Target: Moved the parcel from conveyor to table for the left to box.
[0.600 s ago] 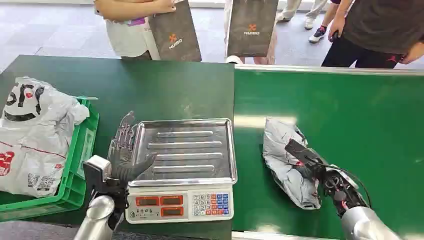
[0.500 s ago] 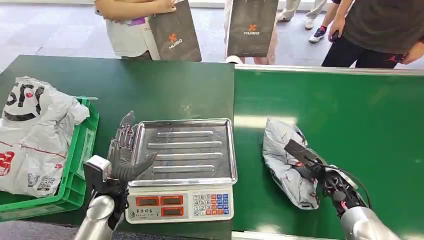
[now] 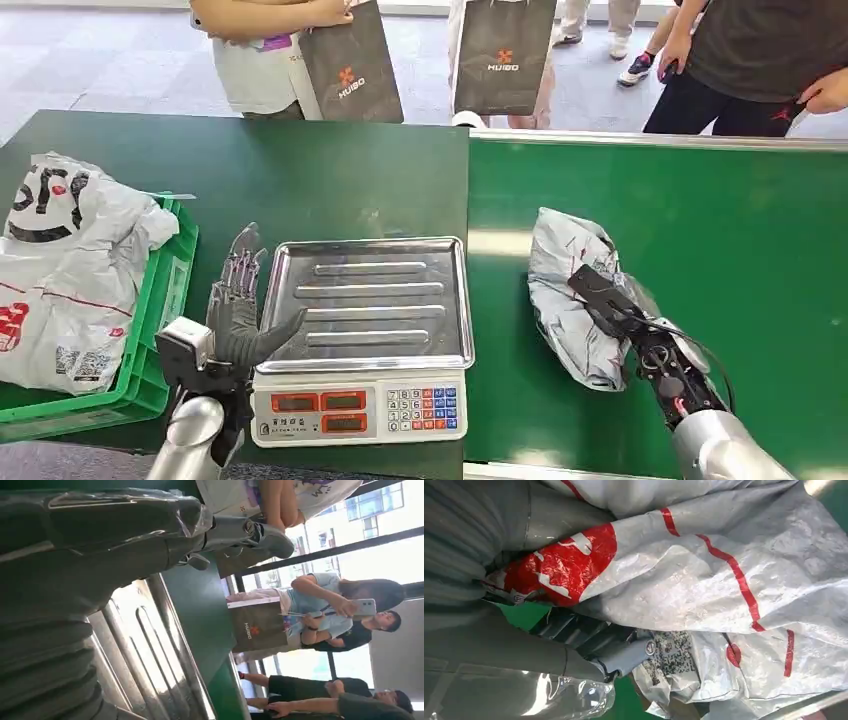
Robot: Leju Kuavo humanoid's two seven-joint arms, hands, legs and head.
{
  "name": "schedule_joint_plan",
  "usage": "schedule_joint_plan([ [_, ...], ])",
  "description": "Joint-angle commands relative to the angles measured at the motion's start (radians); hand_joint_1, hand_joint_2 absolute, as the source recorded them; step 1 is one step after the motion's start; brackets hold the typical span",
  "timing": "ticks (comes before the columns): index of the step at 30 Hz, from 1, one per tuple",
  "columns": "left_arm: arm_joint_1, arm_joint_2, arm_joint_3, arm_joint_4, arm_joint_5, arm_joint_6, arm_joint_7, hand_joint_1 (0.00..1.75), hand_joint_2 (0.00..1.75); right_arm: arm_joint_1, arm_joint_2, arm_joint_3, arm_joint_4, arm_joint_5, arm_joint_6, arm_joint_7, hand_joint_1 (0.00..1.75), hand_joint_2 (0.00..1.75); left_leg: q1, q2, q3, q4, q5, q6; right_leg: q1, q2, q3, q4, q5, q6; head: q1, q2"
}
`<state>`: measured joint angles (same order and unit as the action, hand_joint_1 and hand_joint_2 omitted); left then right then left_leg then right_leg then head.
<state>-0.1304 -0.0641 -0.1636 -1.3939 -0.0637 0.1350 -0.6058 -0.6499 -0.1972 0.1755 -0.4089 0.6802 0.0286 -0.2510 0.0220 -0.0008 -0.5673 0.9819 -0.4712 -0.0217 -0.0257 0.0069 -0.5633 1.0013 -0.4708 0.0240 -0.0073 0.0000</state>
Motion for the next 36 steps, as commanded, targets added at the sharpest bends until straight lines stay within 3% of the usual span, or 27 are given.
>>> schedule_joint_plan([
  [1,0.013,-0.001,0.034,-0.009,-0.006,0.002,0.006,0.0,1.75,0.008,0.01,-0.028,-0.247,-0.042,-0.044,-0.067,1.75,1.75,-0.001,0.004,-0.001,0.0,0.0,0.002,0.0,0.003,-0.003,0.001,0.001,-0.002,0.0,0.0],
  [9,0.014,-0.023,0.084,-0.025,0.086,0.027,-0.03,0.0,1.75,0.145,-0.001,-0.016,-0.715,-0.077,-0.036,-0.034,1.75,1.75,-0.001,0.001,-0.001,0.0,0.0,0.002,0.0,0.0,-0.002,0.0,0.0,-0.002,0.0,0.0],
  [13,0.009,-0.023,0.092,-0.028,0.105,0.034,-0.034,0.0,1.75,0.152,0.015,0.007,-0.824,-0.049,-0.046,-0.025,1.75,1.75,-0.001,0.002,-0.001,0.0,0.0,0.001,-0.001,0.001,-0.003,0.001,0.0,-0.001,0.0,0.0],
  [16,-0.003,-0.028,0.089,-0.036,0.104,0.032,-0.027,0.0,1.75,0.129,0.029,0.111,-0.913,0.037,-0.018,-0.016,1.75,1.75,-0.001,0.003,-0.001,0.0,0.0,0.001,0.0,0.002,-0.004,0.001,0.001,-0.003,0.0,0.0],
  [24,-0.056,-0.044,0.069,0.001,0.099,0.024,-0.005,0.0,1.75,0.016,0.035,0.357,-0.814,0.017,0.073,-0.006,1.75,1.75,-0.001,0.004,-0.001,0.0,0.001,0.002,0.0,0.003,-0.003,0.001,0.001,-0.003,0.0,0.0],
  [30,-0.065,-0.045,0.065,0.008,0.098,0.022,-0.003,0.0,1.75,0.006,0.031,0.385,-0.795,-0.001,0.059,-0.005,1.75,1.75,0.0,0.003,0.0,-0.001,0.001,0.001,0.0,0.001,-0.001,0.0,0.001,-0.002,0.001,0.0],
  [36,-0.103,-0.048,0.037,0.054,0.097,0.016,0.006,0.0,1.75,-0.063,0.055,0.564,-0.664,-0.117,0.173,-0.042,1.75,1.75,0.0,0.004,0.001,-0.002,0.001,0.002,0.0,0.002,-0.001,-0.001,0.002,-0.003,0.0,0.0],
])
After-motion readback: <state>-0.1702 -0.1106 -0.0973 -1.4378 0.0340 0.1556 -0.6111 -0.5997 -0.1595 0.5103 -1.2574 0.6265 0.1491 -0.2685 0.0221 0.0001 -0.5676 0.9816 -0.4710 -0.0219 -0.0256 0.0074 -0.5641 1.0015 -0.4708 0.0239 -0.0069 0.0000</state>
